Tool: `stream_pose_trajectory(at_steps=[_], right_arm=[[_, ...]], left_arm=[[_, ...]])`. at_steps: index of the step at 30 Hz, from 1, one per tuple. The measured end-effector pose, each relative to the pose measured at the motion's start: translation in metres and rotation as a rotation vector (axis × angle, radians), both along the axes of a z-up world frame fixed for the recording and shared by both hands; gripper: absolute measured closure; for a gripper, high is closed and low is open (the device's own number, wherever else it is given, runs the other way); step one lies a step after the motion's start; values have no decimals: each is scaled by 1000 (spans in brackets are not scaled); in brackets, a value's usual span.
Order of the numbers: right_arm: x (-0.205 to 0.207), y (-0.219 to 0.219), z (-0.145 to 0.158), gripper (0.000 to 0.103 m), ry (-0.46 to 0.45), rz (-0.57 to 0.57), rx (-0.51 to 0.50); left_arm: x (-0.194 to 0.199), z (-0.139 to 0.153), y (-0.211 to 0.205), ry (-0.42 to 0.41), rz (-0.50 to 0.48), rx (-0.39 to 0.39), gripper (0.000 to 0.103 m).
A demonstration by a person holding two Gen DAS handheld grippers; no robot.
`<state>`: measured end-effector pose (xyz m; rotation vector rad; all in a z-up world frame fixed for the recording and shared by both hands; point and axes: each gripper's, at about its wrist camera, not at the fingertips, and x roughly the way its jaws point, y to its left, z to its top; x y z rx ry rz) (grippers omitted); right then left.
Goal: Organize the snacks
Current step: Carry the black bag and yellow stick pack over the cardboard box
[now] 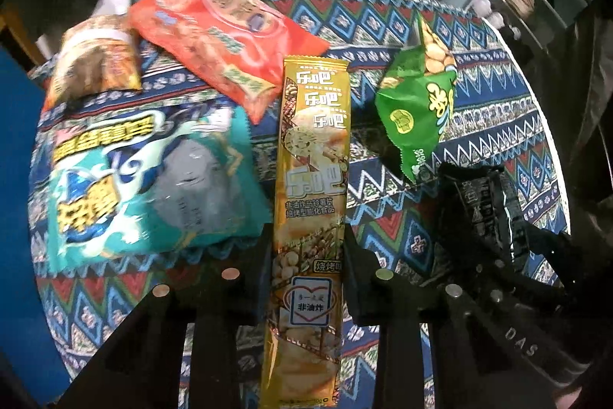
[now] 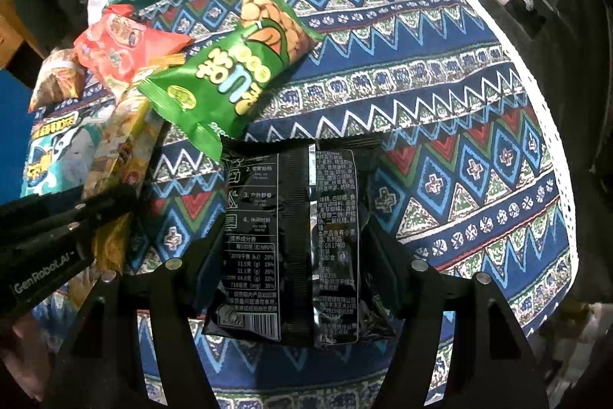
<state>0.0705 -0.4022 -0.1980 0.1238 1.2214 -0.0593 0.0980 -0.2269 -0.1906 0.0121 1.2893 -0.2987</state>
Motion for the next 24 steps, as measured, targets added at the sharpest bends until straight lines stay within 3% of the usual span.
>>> stream_pose_trajectory(at_steps=[14,24], right_arm=[[-11,16,46,36,-79,43,24],[-13,52,79,36,-136,103,32]], left_arm=[[-26,49,44,-106,43,7,72],[-46,85,72,-149,75,-9,72]])
